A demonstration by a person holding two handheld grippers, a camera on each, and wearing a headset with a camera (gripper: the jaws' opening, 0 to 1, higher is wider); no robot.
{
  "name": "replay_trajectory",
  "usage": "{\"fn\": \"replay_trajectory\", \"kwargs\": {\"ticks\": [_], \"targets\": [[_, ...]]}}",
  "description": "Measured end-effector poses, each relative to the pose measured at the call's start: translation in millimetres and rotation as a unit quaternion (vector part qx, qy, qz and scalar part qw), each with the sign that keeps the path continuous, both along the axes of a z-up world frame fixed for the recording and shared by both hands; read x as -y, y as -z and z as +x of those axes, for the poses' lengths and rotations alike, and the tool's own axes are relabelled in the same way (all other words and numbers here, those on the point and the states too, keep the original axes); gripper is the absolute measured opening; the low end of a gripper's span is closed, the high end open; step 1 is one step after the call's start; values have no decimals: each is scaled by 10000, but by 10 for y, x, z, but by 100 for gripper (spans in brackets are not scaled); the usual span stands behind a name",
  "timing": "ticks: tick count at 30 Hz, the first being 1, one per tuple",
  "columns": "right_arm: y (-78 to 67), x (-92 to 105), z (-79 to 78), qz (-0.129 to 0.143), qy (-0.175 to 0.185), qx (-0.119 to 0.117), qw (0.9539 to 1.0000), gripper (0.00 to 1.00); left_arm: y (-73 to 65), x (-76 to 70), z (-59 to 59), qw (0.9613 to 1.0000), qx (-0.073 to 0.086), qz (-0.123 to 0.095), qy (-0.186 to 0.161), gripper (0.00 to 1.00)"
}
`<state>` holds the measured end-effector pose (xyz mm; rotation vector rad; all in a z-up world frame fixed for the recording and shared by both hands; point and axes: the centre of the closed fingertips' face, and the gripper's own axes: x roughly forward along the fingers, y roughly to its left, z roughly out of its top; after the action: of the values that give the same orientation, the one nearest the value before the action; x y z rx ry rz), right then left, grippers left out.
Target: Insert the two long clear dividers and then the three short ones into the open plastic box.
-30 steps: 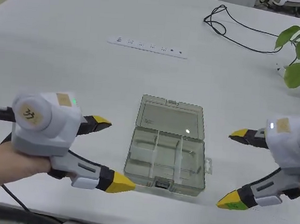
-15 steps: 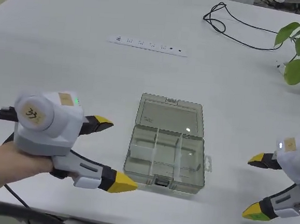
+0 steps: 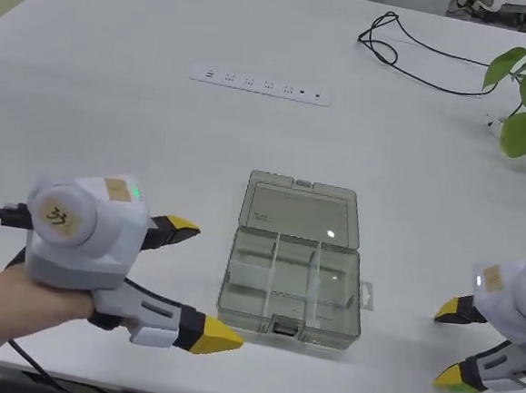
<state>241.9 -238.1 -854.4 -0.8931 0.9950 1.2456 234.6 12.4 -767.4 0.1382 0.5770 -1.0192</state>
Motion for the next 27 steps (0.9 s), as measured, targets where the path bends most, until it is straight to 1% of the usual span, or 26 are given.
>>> {"fn": "replay_trajectory", "kwargs": {"ticks": [5,8,9,14,17,18,19,21,27], "targets": [[4,16,5,-96,-117,-2,9999,44,4,14,4,10000,6,-15,5,92],[3,39,-2,-212,-278,12,9994,35,1,19,6,10000,15,-21,12,91],[4,45,-4,-229,-307,20,9993,33,0,20,7,10000,15,-26,7,92],[19,43,-6,-306,-287,4,9991,33,-7,31,10,10000,36,-58,9,91],[21,38,-10,-415,-250,8,9988,32,-12,43,14,9999,51,-87,4,91],[23,47,-7,-476,-155,-14,9987,32,-12,47,13,9999,53,-98,7,91],[22,38,-5,-503,-154,-10,9986,32,-2,46,12,9999,52,-95,4,91],[19,42,-10,-536,-189,5,9984,32,17,39,6,10000,50,-75,-1,91],[9,46,-3,-555,-58,30,9984,32,20,46,-17,9999,44,-111,-13,91]]}}
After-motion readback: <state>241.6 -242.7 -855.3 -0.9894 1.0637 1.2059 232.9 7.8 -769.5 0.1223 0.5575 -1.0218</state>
